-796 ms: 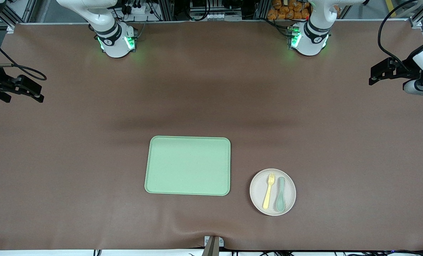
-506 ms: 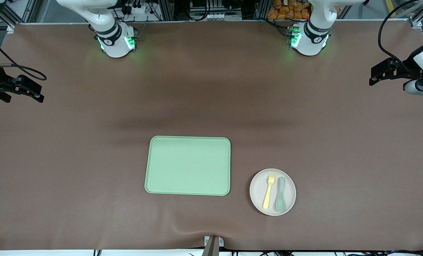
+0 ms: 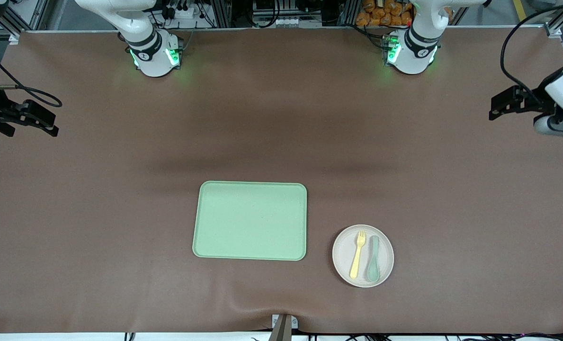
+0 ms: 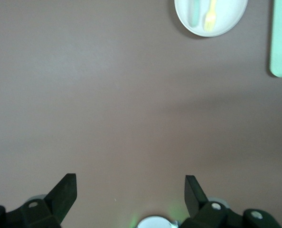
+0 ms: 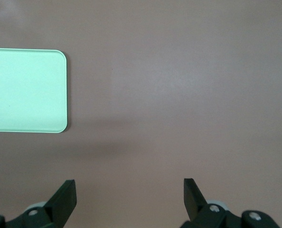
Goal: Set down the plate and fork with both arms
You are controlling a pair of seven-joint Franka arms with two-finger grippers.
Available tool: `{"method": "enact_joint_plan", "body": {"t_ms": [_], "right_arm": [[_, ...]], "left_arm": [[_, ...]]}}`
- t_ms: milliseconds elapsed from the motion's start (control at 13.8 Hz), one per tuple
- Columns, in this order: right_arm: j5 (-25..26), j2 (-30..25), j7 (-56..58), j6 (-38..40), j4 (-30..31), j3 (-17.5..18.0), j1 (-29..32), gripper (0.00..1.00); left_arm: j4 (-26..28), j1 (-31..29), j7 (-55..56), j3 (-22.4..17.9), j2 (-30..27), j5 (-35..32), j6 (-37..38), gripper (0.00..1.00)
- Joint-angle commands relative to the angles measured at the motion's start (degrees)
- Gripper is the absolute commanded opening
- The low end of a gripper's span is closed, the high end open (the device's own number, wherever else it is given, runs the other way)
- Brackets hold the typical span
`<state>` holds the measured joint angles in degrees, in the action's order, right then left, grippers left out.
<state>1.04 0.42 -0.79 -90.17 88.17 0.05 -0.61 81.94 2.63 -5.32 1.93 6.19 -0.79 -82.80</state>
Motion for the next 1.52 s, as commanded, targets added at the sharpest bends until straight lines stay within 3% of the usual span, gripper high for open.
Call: {"method": "enact_joint_plan", "body": {"t_ms": [0, 289, 1085, 1447], "right_arm": [[-0.6, 0.4, -0.8, 0.8, -1.0, 0.3, 0.4, 1.0], [-0.6, 0.5, -0.8, 0.8, -1.0, 0.3, 0.4, 1.0], [-0.6, 0.4, -0.8, 1.3, -0.8, 0.3, 0.4, 1.0], [-0.6, 0.4, -0.8, 1.3, -0.8, 0.3, 0.5, 1.0]], "left_arm": [[-0.9, 0.6, 1.9, 0.4, 5.4, -1.1, -4.5, 1.0], [-0.9, 0.8, 7.2, 0.4, 15.2, 6.9, -14.4, 1.0], [-1.1, 6.4, 22.4, 0.7, 39.3, 7.3, -60.9, 1.0], [-1.0, 7.3, 21.8, 0.7, 44.3, 7.2, -67.6, 1.0]]}}
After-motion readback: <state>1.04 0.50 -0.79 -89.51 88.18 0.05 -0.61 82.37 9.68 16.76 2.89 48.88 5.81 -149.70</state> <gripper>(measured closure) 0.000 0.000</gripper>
